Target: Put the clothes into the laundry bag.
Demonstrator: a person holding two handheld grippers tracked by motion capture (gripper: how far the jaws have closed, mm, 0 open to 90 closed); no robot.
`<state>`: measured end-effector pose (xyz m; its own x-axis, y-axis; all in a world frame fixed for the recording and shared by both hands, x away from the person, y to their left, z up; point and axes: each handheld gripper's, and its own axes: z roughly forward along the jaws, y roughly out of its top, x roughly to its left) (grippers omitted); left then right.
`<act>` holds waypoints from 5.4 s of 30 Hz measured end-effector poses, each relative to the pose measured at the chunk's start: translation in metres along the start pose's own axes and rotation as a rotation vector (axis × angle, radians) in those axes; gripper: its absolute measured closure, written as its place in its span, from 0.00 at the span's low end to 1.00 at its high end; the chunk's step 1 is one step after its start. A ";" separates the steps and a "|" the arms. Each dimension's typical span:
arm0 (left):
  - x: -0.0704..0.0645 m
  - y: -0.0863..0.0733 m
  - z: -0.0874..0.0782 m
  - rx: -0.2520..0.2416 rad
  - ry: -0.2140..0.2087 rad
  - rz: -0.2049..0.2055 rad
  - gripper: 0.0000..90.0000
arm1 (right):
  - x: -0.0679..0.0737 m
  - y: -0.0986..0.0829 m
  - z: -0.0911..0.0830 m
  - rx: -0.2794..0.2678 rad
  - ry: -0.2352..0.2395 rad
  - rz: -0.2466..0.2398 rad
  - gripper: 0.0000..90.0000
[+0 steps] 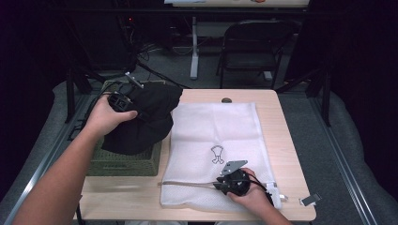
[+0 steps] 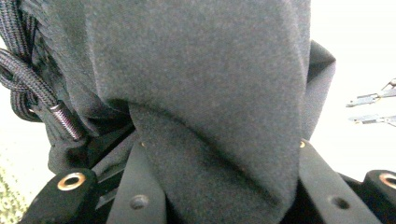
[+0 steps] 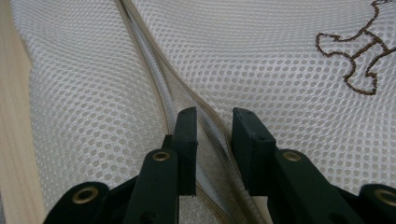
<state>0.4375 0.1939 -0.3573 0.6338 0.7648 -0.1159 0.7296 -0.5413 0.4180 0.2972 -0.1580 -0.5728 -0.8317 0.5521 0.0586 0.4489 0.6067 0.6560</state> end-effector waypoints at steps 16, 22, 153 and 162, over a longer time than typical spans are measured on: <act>-0.016 0.007 0.008 -0.002 -0.026 0.011 0.75 | 0.000 0.000 0.000 0.000 -0.004 -0.009 0.79; -0.026 0.009 0.011 0.004 -0.033 0.037 0.75 | 0.000 0.001 0.000 0.001 -0.016 -0.009 0.86; -0.069 -0.025 0.022 -0.002 -0.145 0.165 0.75 | -0.096 0.108 -0.062 -0.029 -0.041 -0.069 1.00; -0.073 -0.034 0.022 -0.005 -0.162 0.175 0.75 | -0.101 0.112 -0.063 -0.031 -0.052 -0.065 1.00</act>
<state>0.3722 0.1491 -0.3833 0.7837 0.5931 -0.1847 0.6041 -0.6585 0.4488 0.4107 -0.1815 -0.4579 -0.8407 0.5411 -0.0234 0.3833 0.6249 0.6801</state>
